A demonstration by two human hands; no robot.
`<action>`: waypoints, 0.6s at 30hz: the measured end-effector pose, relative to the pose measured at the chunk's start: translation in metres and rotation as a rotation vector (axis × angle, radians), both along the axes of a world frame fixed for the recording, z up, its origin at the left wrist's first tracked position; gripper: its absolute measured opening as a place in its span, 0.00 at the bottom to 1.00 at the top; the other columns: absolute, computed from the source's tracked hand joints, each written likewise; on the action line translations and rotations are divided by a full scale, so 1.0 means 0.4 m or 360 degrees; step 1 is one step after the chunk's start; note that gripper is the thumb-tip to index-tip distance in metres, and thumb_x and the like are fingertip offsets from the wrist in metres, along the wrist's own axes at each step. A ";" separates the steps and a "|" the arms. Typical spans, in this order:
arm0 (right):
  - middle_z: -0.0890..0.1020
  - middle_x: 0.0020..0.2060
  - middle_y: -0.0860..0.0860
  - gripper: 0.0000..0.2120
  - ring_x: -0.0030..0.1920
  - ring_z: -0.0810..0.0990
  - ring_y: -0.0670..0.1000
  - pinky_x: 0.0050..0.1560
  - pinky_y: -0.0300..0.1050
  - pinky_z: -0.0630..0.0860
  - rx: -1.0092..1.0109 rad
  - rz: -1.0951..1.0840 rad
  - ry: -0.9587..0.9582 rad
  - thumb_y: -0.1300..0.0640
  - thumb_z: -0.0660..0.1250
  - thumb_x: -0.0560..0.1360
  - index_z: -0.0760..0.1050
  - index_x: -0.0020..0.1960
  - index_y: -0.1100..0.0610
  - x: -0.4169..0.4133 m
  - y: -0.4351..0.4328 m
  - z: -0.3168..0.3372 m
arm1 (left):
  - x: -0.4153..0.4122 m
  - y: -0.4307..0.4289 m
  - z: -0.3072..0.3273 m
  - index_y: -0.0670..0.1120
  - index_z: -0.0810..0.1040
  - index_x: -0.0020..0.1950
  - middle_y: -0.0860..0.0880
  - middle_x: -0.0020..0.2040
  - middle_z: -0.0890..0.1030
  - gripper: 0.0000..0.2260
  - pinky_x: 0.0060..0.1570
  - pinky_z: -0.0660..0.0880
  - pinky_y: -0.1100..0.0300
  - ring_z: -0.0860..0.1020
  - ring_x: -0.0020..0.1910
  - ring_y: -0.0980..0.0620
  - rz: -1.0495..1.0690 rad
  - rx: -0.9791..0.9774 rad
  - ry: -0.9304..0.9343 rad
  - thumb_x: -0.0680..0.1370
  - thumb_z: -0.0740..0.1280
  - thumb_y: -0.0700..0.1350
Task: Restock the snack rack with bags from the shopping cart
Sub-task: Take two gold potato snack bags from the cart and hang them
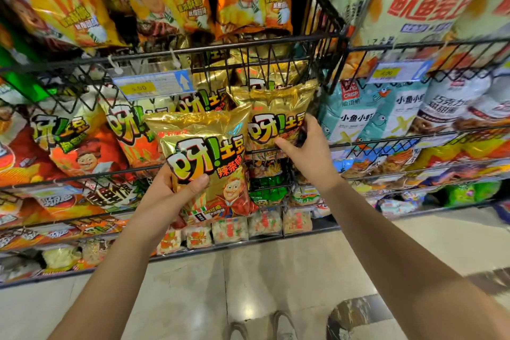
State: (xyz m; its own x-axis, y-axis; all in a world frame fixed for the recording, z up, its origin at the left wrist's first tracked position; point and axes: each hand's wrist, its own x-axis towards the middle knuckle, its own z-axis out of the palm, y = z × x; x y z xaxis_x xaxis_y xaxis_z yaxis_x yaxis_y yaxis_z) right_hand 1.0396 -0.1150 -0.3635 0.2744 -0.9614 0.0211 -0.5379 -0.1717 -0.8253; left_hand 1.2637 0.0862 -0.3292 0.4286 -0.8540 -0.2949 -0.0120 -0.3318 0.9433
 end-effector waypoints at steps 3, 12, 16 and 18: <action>0.68 0.76 0.51 0.42 0.75 0.68 0.49 0.74 0.47 0.68 -0.0046 -0.0046 -0.0088 0.44 0.74 0.76 0.58 0.81 0.56 -0.004 0.024 0.000 | 0.006 -0.010 0.011 0.63 0.73 0.68 0.61 0.63 0.82 0.37 0.69 0.72 0.46 0.78 0.66 0.54 -0.0014 0.0019 -0.0045 0.62 0.78 0.71; 0.79 0.58 0.45 0.25 0.56 0.79 0.41 0.60 0.46 0.77 0.0203 0.0223 -0.0416 0.40 0.71 0.77 0.71 0.69 0.50 0.034 0.143 0.048 | 0.017 -0.040 0.041 0.61 0.67 0.73 0.53 0.68 0.78 0.44 0.63 0.77 0.37 0.78 0.66 0.42 -0.0019 0.0025 -0.0165 0.62 0.78 0.72; 0.69 0.73 0.38 0.43 0.72 0.69 0.40 0.71 0.45 0.70 0.0326 0.0517 -0.0314 0.33 0.71 0.71 0.60 0.79 0.46 0.088 0.172 0.118 | 0.025 -0.047 0.052 0.62 0.70 0.71 0.60 0.64 0.82 0.42 0.66 0.76 0.42 0.81 0.63 0.56 -0.0083 -0.0142 -0.0099 0.60 0.80 0.70; 0.66 0.65 0.26 0.42 0.68 0.66 0.36 0.68 0.40 0.66 0.0357 0.0572 -0.0281 0.37 0.72 0.73 0.56 0.80 0.45 0.104 0.177 0.139 | 0.028 -0.052 0.050 0.61 0.70 0.72 0.60 0.65 0.81 0.41 0.66 0.76 0.44 0.80 0.64 0.58 -0.0112 -0.0153 -0.0126 0.63 0.81 0.67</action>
State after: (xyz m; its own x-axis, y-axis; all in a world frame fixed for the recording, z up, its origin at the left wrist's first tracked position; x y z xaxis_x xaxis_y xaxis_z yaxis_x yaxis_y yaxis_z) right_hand 1.0811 -0.0441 -0.3080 0.6021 -0.7920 -0.1004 -0.3246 -0.1280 -0.9371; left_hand 1.2750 0.0654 -0.3092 0.3851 -0.9055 -0.1781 -0.1077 -0.2357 0.9658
